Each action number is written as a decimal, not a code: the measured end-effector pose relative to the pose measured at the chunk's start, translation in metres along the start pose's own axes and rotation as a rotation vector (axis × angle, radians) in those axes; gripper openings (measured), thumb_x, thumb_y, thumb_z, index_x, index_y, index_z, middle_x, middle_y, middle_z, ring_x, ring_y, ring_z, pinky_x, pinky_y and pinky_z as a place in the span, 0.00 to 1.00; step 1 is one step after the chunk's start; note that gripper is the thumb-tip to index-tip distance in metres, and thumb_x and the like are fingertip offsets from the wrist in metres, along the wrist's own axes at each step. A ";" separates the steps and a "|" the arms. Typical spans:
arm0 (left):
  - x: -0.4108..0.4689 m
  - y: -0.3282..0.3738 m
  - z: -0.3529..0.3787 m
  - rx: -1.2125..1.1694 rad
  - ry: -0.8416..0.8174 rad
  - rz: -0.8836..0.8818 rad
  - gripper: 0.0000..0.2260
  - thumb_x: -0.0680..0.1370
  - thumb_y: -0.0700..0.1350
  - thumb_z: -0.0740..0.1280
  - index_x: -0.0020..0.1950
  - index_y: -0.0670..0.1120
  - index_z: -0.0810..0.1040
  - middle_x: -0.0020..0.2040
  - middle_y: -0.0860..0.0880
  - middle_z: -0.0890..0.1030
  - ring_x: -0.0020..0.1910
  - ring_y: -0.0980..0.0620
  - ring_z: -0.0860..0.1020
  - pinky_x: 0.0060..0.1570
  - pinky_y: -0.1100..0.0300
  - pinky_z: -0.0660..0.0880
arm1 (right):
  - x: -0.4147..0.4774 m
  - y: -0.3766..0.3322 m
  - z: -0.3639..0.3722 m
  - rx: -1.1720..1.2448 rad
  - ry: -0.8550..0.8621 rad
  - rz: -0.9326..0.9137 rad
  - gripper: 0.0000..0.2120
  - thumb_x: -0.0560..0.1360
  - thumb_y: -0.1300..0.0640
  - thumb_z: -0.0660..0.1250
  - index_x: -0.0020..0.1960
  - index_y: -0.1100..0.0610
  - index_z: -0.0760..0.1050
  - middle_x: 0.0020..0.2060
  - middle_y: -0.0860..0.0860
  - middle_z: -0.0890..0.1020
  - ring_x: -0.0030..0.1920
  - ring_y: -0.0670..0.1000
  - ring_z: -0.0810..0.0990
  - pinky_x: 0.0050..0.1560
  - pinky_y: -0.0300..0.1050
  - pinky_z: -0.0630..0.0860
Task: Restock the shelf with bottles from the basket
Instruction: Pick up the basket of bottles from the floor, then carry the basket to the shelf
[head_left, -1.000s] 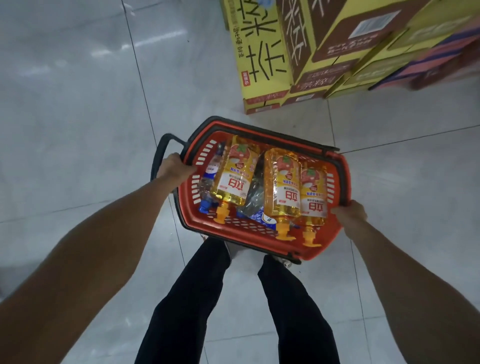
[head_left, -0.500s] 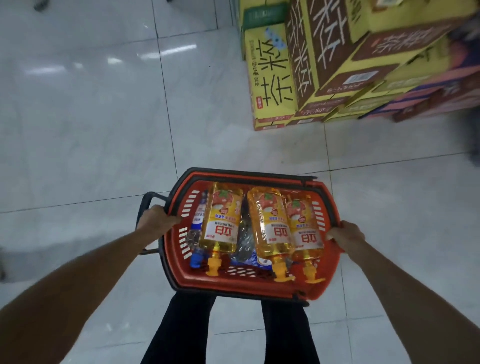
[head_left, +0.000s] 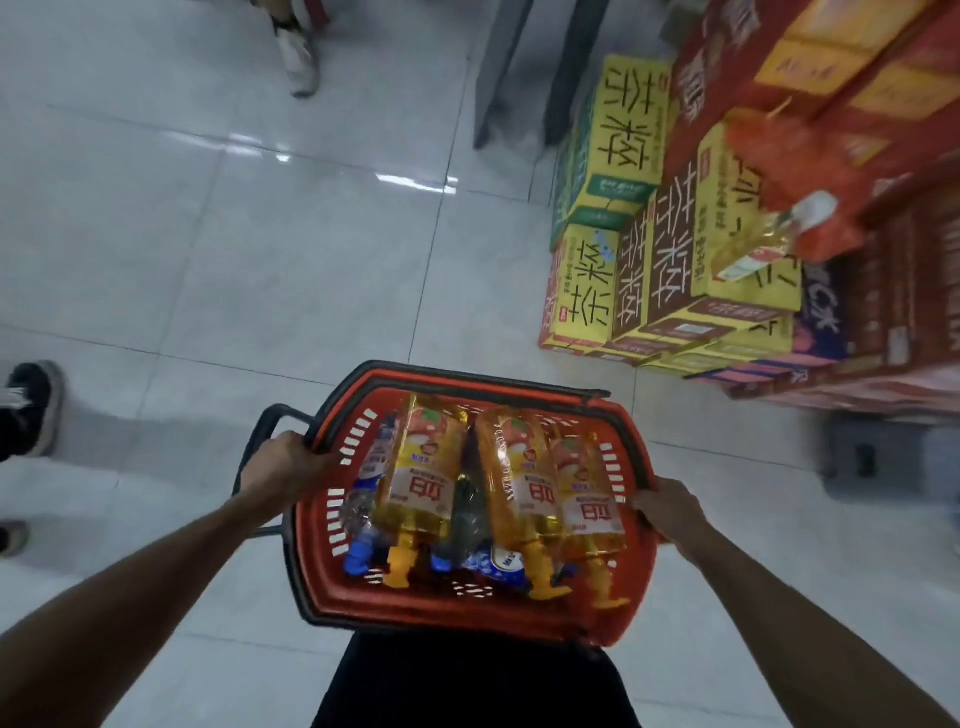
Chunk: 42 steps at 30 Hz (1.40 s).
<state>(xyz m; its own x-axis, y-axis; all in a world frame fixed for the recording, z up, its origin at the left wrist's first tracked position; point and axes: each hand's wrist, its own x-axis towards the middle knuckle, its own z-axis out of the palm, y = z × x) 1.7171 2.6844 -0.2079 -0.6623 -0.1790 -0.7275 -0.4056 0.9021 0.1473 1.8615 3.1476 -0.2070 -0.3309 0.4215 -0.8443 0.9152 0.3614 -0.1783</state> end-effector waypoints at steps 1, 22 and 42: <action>-0.007 -0.009 -0.007 -0.025 0.012 -0.005 0.20 0.73 0.65 0.69 0.42 0.48 0.81 0.34 0.50 0.83 0.31 0.50 0.83 0.35 0.56 0.82 | -0.011 -0.015 -0.003 -0.039 0.028 -0.015 0.07 0.74 0.53 0.72 0.51 0.50 0.79 0.41 0.49 0.86 0.42 0.52 0.85 0.42 0.48 0.82; 0.013 -0.063 -0.116 -0.447 0.087 -0.221 0.17 0.72 0.58 0.75 0.50 0.45 0.84 0.38 0.49 0.86 0.33 0.50 0.86 0.41 0.51 0.86 | 0.008 -0.290 -0.010 -0.461 0.135 -0.342 0.09 0.79 0.48 0.65 0.46 0.52 0.79 0.36 0.50 0.85 0.34 0.51 0.85 0.40 0.48 0.84; 0.131 -0.104 -0.252 -0.790 0.226 -0.523 0.17 0.72 0.55 0.72 0.53 0.44 0.83 0.42 0.47 0.85 0.37 0.48 0.85 0.42 0.56 0.83 | 0.032 -0.668 0.075 -0.848 0.171 -0.628 0.09 0.79 0.49 0.65 0.51 0.55 0.77 0.36 0.49 0.78 0.33 0.50 0.77 0.33 0.41 0.70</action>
<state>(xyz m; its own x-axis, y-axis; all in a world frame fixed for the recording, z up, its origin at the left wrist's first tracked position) 1.5137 2.4679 -0.1499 -0.3507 -0.6278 -0.6949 -0.9339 0.1792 0.3094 1.2566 2.8570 -0.1529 -0.7754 0.0455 -0.6298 0.1324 0.9870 -0.0916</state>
